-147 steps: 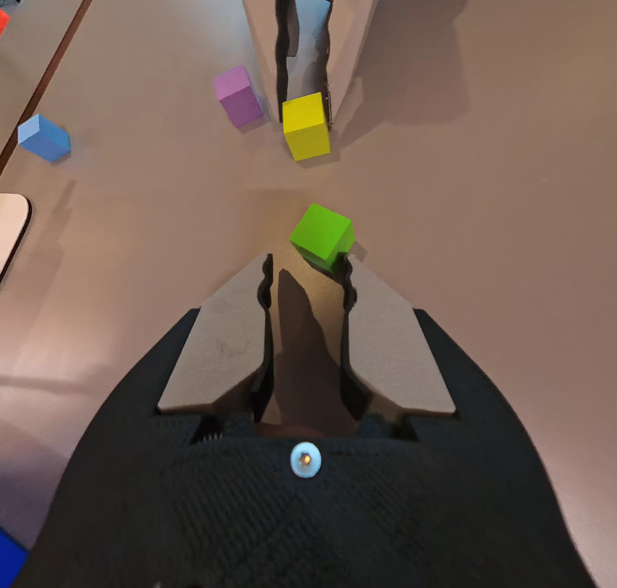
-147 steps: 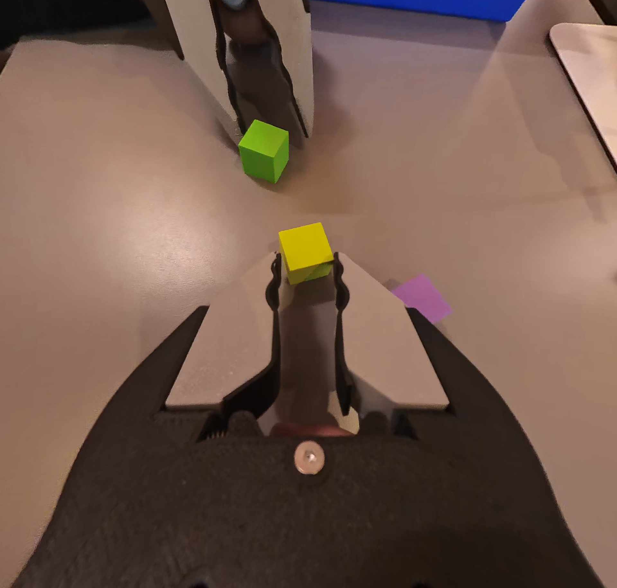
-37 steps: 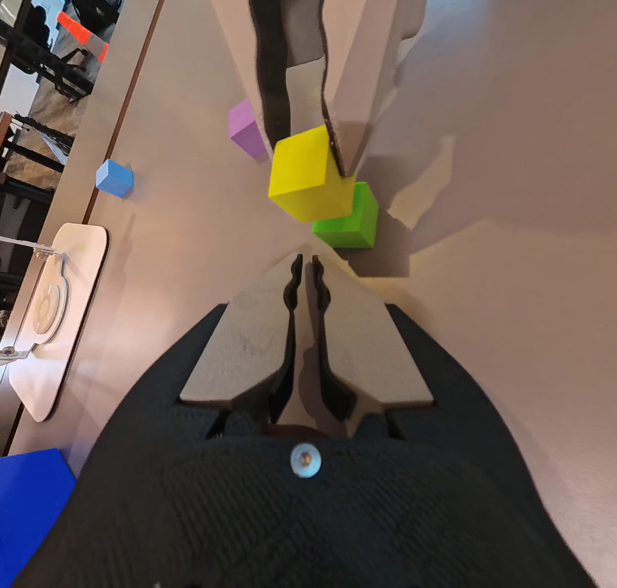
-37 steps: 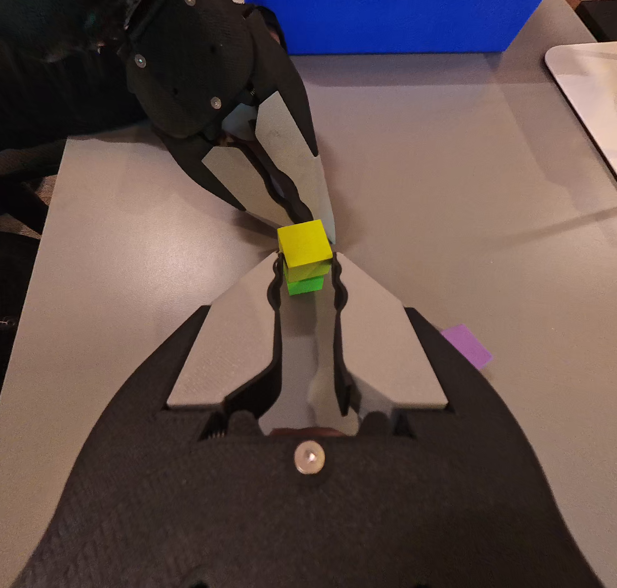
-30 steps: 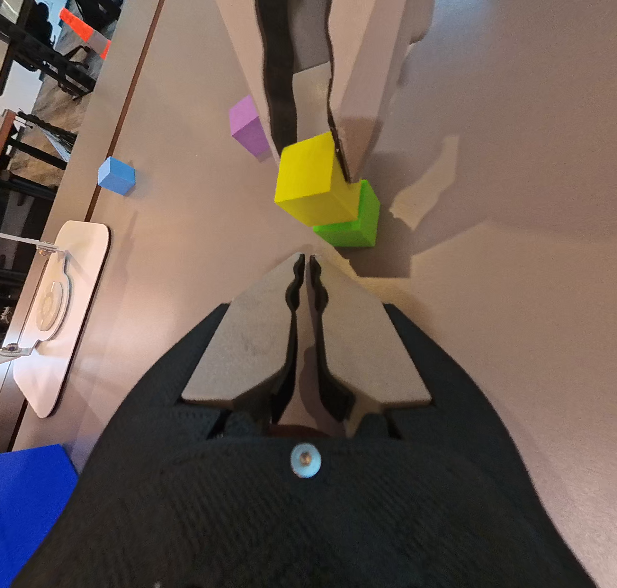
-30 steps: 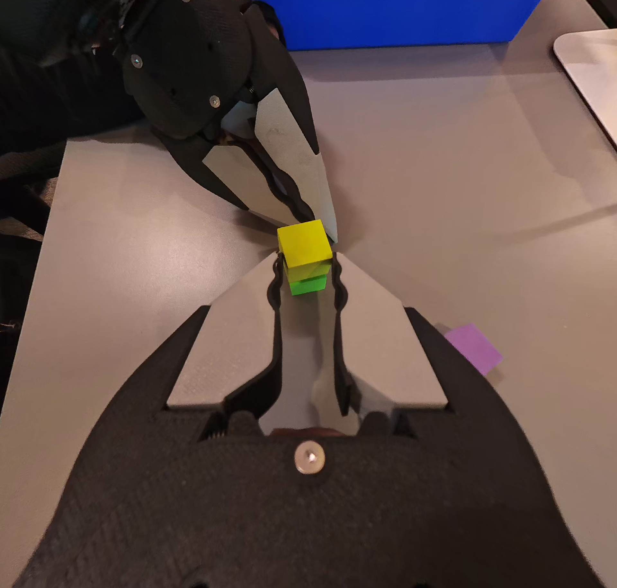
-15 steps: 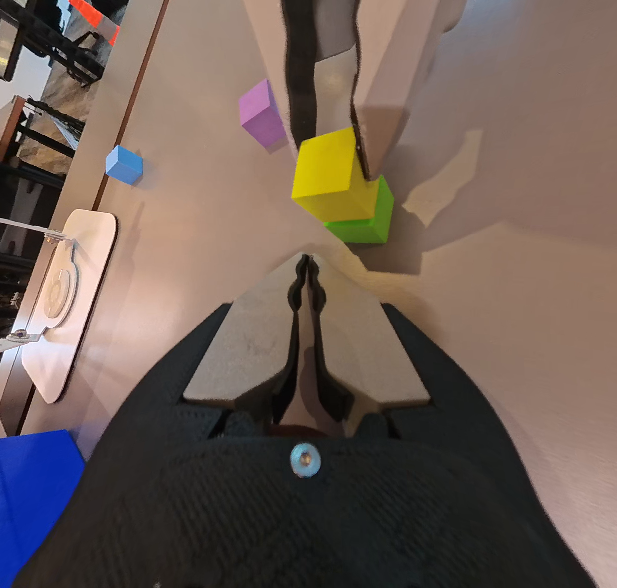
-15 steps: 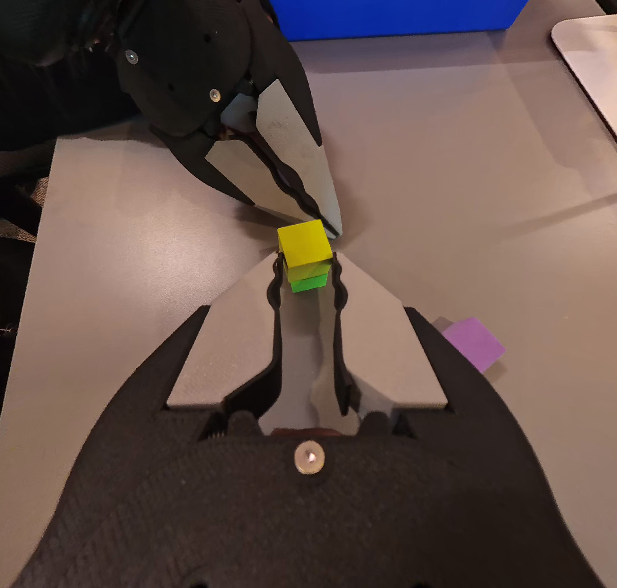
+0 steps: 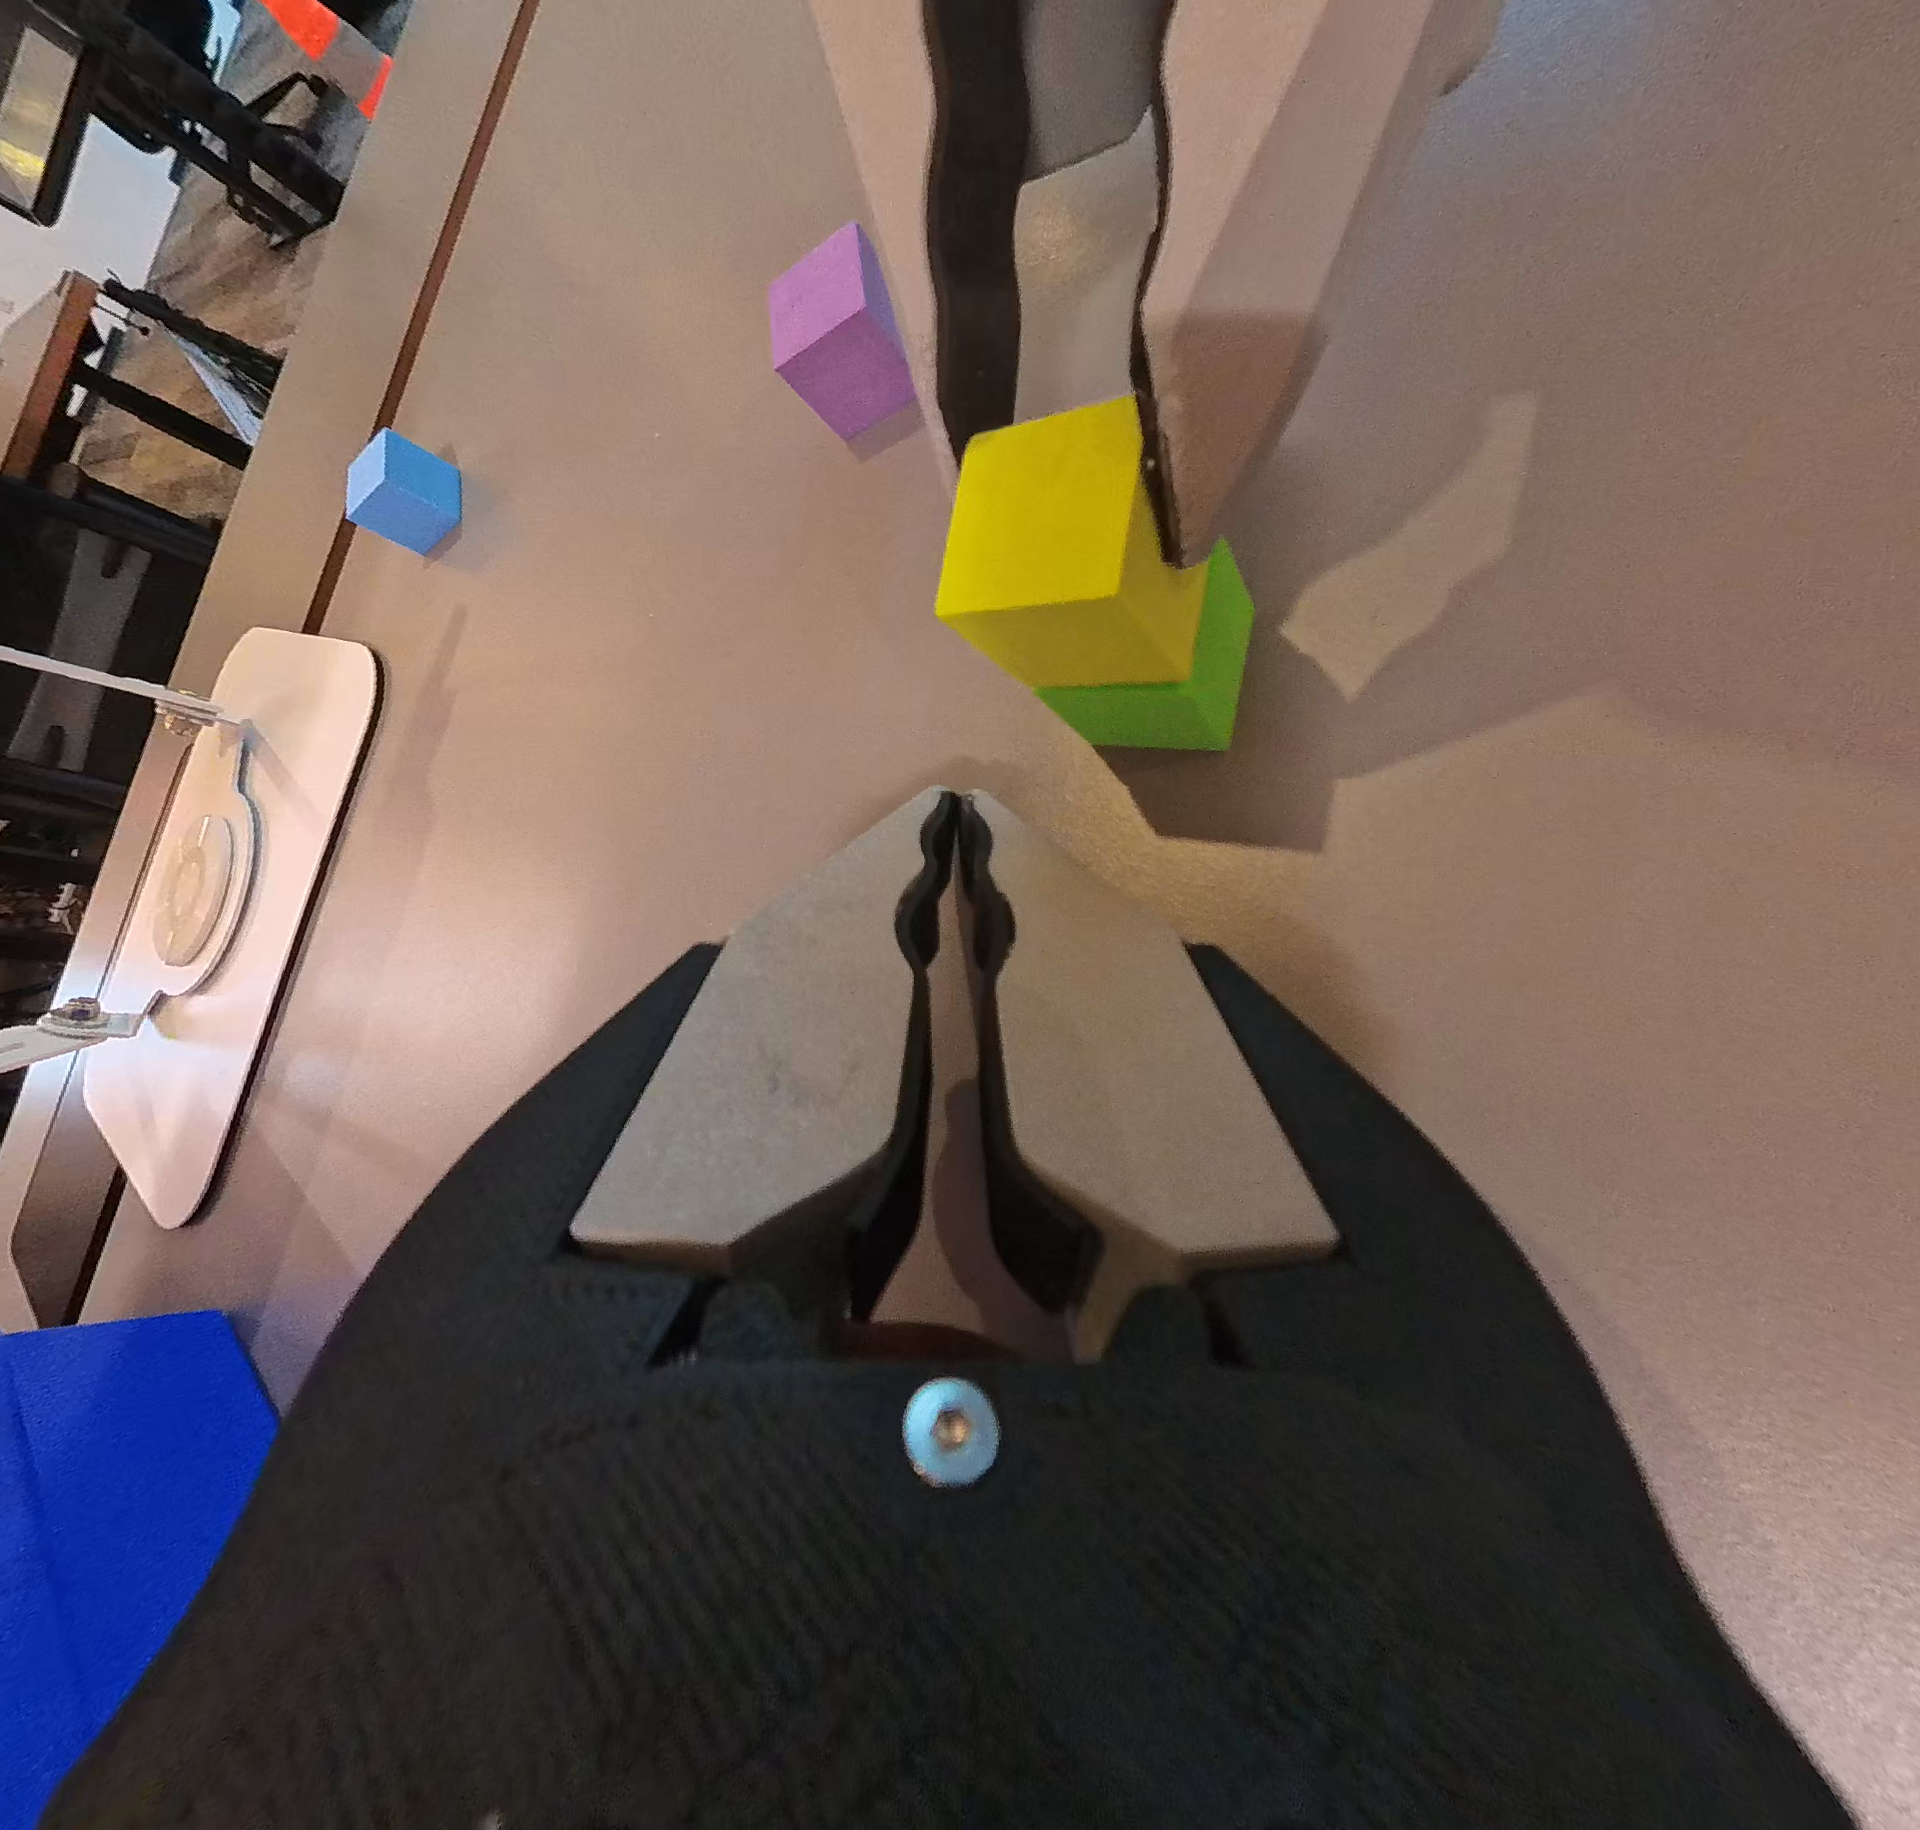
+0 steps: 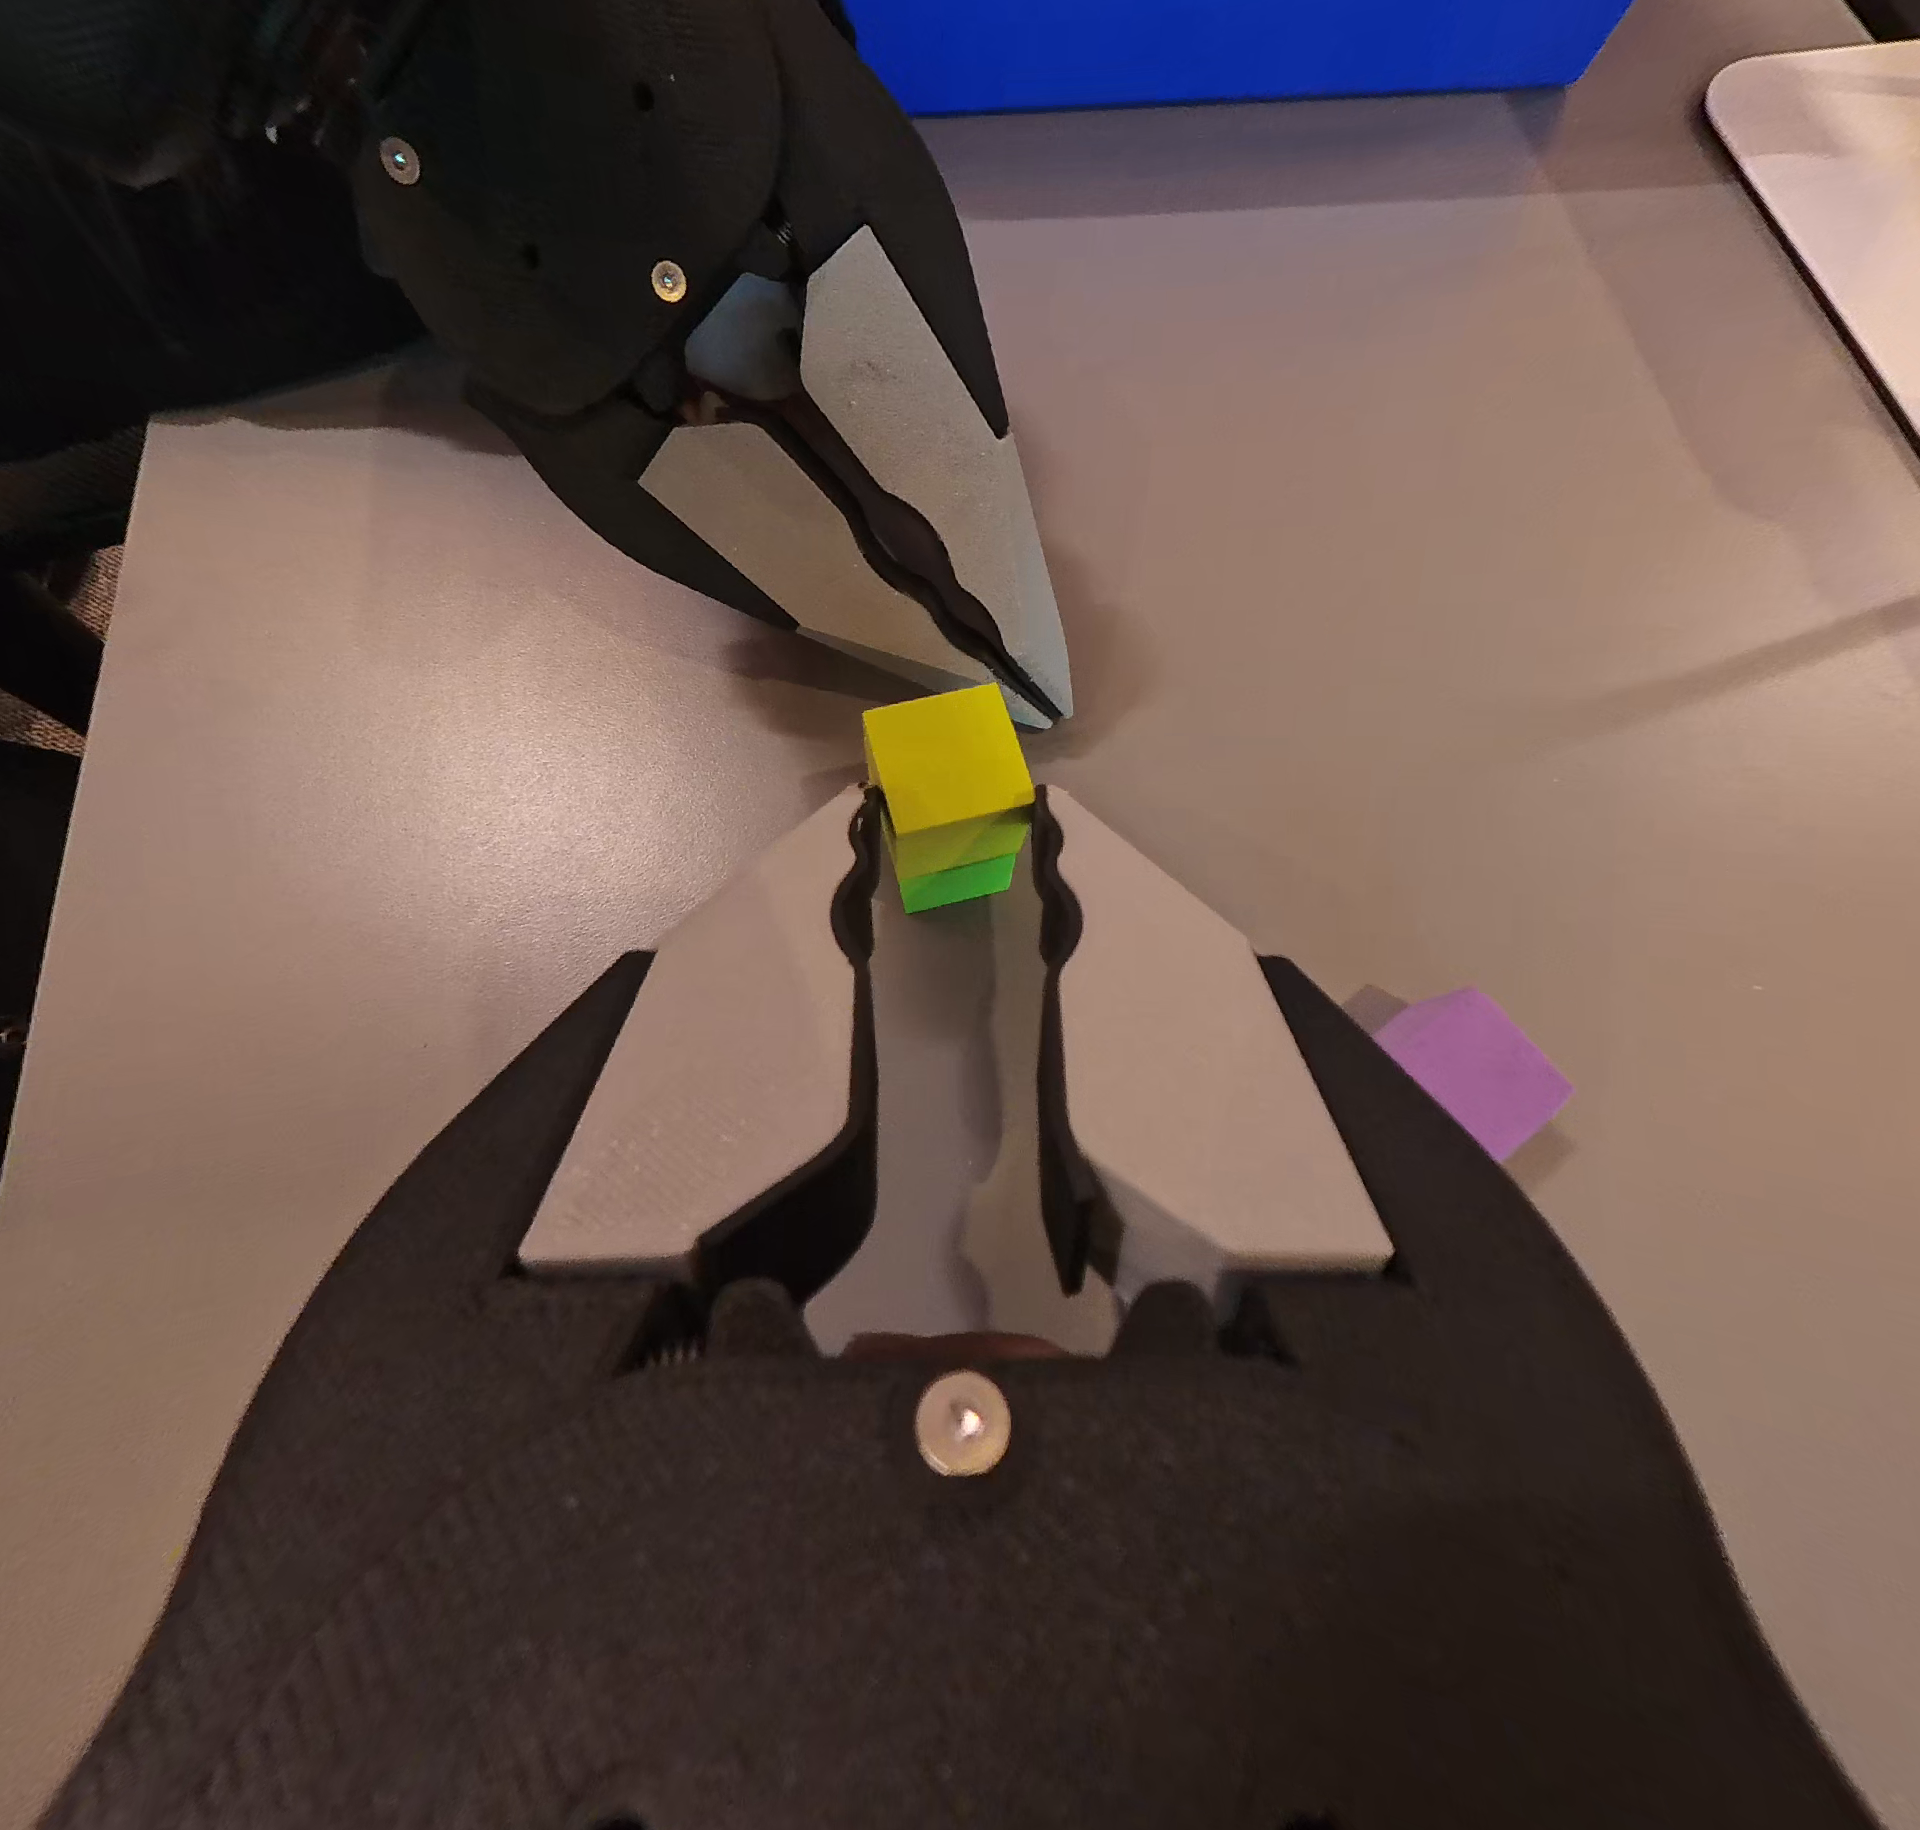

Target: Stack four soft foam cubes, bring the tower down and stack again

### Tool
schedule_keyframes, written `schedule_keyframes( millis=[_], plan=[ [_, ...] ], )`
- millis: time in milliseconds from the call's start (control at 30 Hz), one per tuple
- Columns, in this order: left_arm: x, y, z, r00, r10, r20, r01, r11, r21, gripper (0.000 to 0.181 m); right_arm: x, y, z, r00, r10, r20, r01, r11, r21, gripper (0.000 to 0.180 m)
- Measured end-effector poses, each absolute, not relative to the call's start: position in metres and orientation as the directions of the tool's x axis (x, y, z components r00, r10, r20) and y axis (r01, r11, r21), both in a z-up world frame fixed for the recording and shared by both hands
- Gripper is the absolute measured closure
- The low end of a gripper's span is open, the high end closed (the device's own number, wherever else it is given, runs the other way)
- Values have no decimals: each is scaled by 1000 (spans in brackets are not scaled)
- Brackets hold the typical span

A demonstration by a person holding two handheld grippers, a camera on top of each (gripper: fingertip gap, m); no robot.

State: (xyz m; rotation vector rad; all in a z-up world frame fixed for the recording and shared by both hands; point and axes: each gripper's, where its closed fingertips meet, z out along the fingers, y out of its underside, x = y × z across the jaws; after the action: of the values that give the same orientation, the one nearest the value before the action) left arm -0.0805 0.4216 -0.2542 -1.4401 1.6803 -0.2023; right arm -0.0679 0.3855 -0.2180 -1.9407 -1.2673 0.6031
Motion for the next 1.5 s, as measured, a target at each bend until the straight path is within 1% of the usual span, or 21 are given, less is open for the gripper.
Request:
schedule_keyframes(
  millis=[800, 1000, 1167, 1267, 1367, 1433, 1500],
  plan=[
    [-81, 422, -254, 68, -853, -518, -715, 321, -621, 181, -68, 387, -219, 411, 912, 14, 574, -246, -781, 153],
    [-81, 422, -254, 68, -853, -517, -715, 320, -622, 181, -69, 387, -214, 406, 914, -5, 549, -248, -798, 141],
    [-81, 422, -254, 69, -853, -518, -715, 320, -622, 181, -68, 388, -203, 405, 914, -16, 508, -240, -827, 136],
    [-81, 422, -254, 69, -852, -518, -715, 320, -621, 181, -57, 399, -190, 454, 891, 2, 464, -235, -854, 136],
    [-81, 422, -254, 69, -851, -520, -715, 321, -621, 181, -32, 421, -181, 570, 821, 33, 415, -252, -874, 136],
    [-81, 422, -254, 69, -851, -521, -715, 321, -620, 181, -6, 440, -187, 669, 739, 77, 423, -293, -857, 136],
    [-81, 422, -254, 69, -850, -522, -715, 322, -620, 181, 12, 449, -198, 719, 690, 86, 436, -351, -828, 134]
  ],
)
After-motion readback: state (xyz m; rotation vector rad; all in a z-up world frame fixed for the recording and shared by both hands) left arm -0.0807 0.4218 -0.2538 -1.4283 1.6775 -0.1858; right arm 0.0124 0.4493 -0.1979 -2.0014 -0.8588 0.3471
